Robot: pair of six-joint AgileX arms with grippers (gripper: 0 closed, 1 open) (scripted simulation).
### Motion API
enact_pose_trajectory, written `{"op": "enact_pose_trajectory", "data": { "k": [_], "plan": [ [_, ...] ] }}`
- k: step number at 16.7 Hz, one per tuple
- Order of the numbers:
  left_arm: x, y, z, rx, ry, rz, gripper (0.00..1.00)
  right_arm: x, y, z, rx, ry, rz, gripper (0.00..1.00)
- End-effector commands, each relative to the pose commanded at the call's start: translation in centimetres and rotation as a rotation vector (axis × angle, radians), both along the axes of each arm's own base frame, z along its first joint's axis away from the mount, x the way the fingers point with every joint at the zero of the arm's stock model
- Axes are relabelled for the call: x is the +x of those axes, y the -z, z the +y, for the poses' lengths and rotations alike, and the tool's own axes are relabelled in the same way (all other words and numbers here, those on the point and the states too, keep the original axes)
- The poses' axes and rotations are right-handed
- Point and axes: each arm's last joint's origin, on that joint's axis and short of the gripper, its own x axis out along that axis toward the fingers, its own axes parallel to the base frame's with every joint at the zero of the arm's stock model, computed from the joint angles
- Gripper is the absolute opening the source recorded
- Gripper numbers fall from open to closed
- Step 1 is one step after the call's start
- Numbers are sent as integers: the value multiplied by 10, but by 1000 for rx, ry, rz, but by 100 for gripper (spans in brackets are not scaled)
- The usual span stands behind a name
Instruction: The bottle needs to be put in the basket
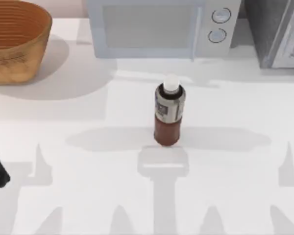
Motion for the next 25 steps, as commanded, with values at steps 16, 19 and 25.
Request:
{"op": "enact_pose_trajectory", "data": {
  "k": [16,19,25],
  "plan": [
    [47,-32,-28,-11,227,-5,100,0,0,0,0,0,0,100],
    [69,-32,-45,-4,312,4,100,0,0,0,0,0,0,100],
    [112,-13,-87,0,480,3,100,0,0,0,0,0,0,100]
  ]
}}
